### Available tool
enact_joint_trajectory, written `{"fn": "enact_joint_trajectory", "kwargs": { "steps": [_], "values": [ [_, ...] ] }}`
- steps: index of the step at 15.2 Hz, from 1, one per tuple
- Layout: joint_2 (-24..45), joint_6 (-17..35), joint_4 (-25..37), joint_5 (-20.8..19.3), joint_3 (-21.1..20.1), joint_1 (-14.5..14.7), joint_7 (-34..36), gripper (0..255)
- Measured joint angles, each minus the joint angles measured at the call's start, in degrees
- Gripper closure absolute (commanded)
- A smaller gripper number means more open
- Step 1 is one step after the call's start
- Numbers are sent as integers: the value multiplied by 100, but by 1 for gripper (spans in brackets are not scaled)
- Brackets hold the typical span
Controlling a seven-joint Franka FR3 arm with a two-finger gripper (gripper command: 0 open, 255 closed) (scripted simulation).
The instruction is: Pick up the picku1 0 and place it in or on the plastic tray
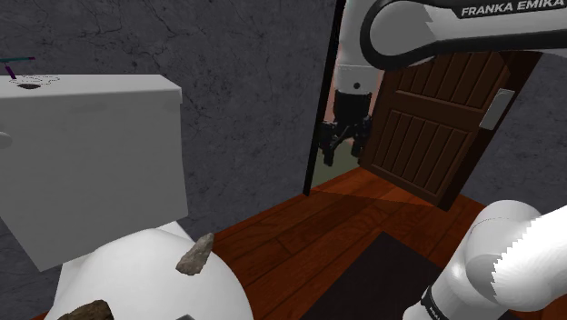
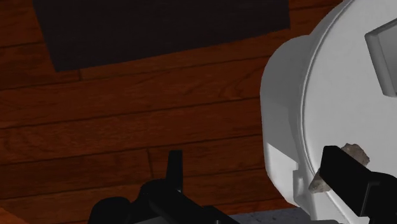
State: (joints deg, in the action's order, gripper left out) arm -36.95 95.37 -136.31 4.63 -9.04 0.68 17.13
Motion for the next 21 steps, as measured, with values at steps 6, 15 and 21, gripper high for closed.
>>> {"fn": "enact_joint_trajectory", "kwargs": {
  "steps": [6, 15, 21],
  "values": [
    [802, 1073, -190, 238, -402, 4, 632, 0],
    [2571, 2659, 118, 214, -988, -32, 1700, 0],
    [3928, 3511, 665, -184, -1198, 6, 2531, 0]
  ]
}}
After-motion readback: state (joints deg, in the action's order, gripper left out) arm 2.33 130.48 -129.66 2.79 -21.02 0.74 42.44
